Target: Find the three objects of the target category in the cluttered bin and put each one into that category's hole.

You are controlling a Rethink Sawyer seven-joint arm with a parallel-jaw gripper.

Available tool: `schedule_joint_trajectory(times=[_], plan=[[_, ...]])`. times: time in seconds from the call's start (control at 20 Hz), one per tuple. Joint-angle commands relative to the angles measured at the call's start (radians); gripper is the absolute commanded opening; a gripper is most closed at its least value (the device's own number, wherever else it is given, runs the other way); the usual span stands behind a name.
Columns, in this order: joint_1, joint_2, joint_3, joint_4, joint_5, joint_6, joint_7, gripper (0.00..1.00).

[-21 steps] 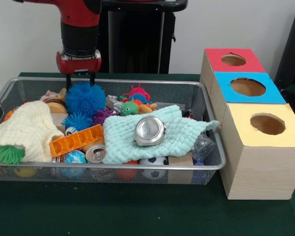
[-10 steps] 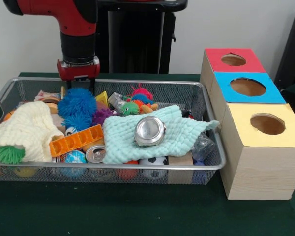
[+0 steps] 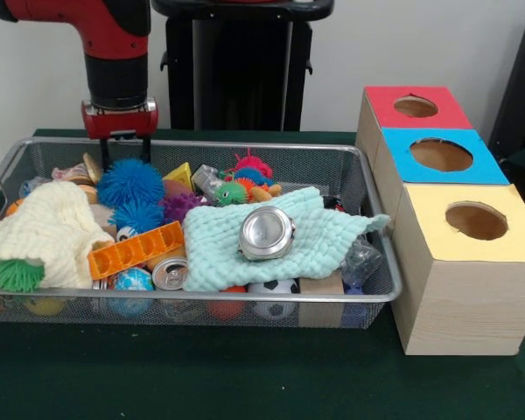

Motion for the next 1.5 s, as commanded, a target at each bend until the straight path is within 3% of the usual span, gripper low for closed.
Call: schedule_joint_trajectory(times=[0.05,0.75,1.5], plan=[[-0.051,-0.126,0.122,-0.012,0.048,0.171,-0.121,1.00],[-0.065,-0.149,0.155,0.001,0.031,0.201,-0.097,1.00],[-0.052,-0.031,0.119,-0.070,-0.049,0.121,-0.061,1.00]])
